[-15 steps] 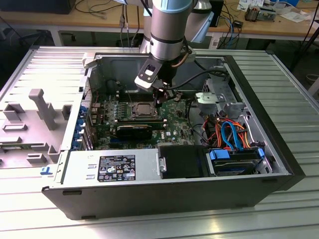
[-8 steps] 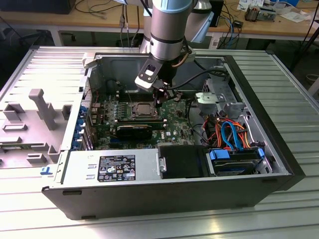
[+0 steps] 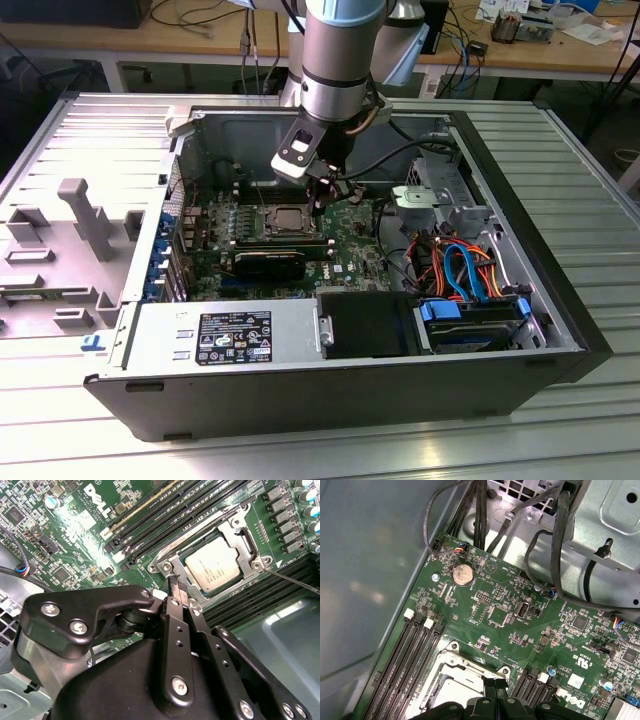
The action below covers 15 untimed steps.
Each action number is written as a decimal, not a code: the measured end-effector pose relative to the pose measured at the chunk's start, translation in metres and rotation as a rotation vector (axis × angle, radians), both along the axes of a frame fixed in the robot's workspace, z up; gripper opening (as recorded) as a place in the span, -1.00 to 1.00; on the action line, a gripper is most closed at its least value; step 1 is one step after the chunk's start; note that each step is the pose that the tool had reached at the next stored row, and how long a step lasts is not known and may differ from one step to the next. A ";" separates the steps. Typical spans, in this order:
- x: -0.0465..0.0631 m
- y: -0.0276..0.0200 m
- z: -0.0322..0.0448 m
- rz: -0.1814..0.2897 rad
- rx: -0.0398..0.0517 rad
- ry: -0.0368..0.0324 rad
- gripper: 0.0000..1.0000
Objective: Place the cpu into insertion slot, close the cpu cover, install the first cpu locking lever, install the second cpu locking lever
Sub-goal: 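Install the first cpu locking lever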
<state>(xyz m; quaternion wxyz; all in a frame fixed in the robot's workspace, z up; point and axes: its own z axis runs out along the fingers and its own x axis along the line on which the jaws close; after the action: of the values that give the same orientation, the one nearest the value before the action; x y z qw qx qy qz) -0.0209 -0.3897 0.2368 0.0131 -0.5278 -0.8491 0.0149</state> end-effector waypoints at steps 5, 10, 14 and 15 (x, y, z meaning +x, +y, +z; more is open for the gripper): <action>0.000 0.0000 0.0000 0.005 0.0000 -0.0001 -0.79; 0.000 0.0000 0.0000 0.010 0.0000 0.0000 -0.79; 0.000 0.0000 0.0000 0.014 0.0000 0.0000 -0.79; 0.000 0.0000 0.0000 0.015 0.0000 -0.0001 -0.79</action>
<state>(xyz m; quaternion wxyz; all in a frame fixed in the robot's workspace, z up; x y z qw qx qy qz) -0.0209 -0.3897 0.2368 0.0130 -0.5216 -0.8530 0.0150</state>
